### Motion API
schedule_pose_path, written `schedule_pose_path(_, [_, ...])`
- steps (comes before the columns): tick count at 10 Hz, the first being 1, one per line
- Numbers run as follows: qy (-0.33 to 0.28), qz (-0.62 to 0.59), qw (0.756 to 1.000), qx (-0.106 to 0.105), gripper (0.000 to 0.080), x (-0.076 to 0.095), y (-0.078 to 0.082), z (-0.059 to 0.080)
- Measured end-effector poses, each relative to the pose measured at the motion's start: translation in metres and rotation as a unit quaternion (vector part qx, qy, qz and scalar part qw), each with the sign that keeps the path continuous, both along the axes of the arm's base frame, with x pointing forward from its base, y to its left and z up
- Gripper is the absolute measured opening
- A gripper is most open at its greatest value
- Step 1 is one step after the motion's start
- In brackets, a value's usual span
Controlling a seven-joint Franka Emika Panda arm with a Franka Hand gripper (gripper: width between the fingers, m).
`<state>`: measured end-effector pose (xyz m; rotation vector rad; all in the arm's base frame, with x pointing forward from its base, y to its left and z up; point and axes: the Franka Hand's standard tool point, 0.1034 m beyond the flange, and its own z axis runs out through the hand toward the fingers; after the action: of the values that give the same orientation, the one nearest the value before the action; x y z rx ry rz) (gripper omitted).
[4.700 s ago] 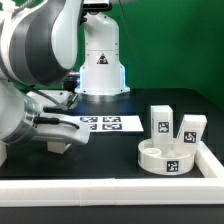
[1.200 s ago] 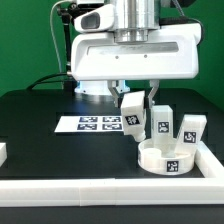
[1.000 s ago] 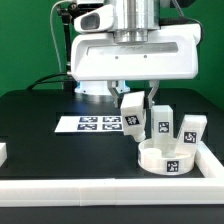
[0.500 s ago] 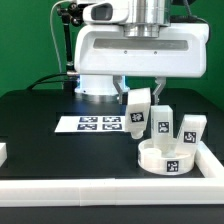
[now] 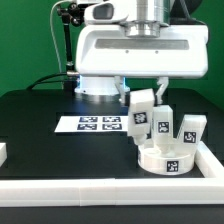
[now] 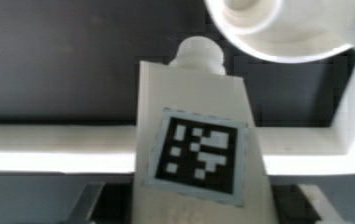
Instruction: Assemble stool
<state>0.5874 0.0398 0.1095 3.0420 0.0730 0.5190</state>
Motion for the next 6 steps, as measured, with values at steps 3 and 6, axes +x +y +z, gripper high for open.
schedule_pose_path(3, [0.001, 0.035, 0.999, -0.008, 0.0327, 0.002, 0.015, 0.002])
schedule_pose_path(6, [0.001, 0.033, 0.999, -0.007, 0.0327, 0.001, 0.015, 0.002])
